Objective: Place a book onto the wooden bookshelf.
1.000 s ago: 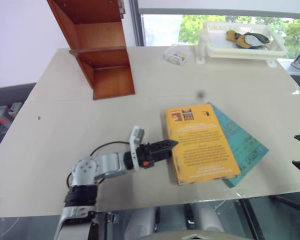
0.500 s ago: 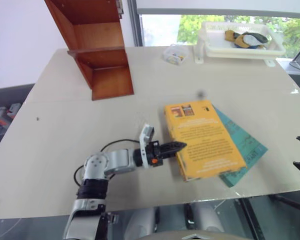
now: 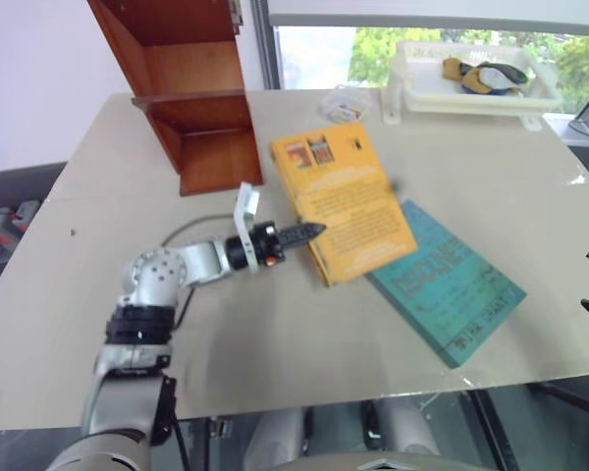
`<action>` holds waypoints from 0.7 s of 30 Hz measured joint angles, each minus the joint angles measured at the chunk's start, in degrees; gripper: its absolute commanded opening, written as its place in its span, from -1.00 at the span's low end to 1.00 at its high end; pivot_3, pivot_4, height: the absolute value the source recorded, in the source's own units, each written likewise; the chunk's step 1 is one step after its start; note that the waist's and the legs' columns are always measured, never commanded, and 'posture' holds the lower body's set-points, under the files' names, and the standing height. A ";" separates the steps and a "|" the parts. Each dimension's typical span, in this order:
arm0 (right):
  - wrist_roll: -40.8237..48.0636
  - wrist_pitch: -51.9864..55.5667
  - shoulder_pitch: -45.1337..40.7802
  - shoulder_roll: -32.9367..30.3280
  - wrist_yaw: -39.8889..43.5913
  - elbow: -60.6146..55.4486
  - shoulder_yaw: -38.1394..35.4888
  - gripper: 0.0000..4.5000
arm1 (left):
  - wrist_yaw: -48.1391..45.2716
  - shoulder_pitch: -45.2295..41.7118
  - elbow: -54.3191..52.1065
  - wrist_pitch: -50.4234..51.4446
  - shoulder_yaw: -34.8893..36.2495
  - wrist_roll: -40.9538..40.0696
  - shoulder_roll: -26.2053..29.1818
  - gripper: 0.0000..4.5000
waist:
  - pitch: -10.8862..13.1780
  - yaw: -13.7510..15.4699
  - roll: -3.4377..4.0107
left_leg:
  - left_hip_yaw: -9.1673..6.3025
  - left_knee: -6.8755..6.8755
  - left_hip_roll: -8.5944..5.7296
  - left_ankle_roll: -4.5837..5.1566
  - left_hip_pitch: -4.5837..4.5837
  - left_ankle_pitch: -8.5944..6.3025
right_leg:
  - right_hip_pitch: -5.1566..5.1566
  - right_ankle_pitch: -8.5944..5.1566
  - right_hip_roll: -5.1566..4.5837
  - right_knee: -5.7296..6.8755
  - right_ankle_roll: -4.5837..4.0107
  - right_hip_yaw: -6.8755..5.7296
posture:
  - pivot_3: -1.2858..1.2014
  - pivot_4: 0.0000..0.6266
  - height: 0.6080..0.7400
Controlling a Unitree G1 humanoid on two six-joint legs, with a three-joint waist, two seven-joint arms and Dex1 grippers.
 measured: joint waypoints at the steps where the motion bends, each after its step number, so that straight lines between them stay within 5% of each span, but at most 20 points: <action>1: 0.31 -0.01 -0.99 0.01 0.04 0.77 0.15 1.00 | -3.28 -1.20 0.05 -3.64 -1.97 4.32 0.91 -0.38 | 0.02 0.00 -0.03 | 0.00 0.00 -0.01 0.02 -0.04 -0.01 | 0.00 0.01 -0.01 -0.06 -0.01 0.00 | 0.03 -0.52 1.00; 7: 3.48 0.05 -5.92 1.05 0.10 3.65 2.29 1.00 | -10.38 -13.25 2.94 -26.11 -8.71 27.98 2.01 -0.38 | 0.15 0.12 -0.15 | -0.14 0.00 -0.01 0.12 -0.21 -0.07 | -0.01 0.05 -0.12 -0.25 0.00 -0.13 | 0.03 -0.52 1.00; 21: 7.17 0.09 -13.07 2.30 0.28 11.47 5.13 1.00 | -7.24 -30.31 14.38 -60.77 -14.67 61.52 1.99 -0.38 | 0.19 0.14 -0.11 | -0.25 0.07 -0.13 0.17 -1.03 -0.10 | -0.52 0.37 -0.29 -0.62 0.60 -0.23 | 0.03 -0.52 1.00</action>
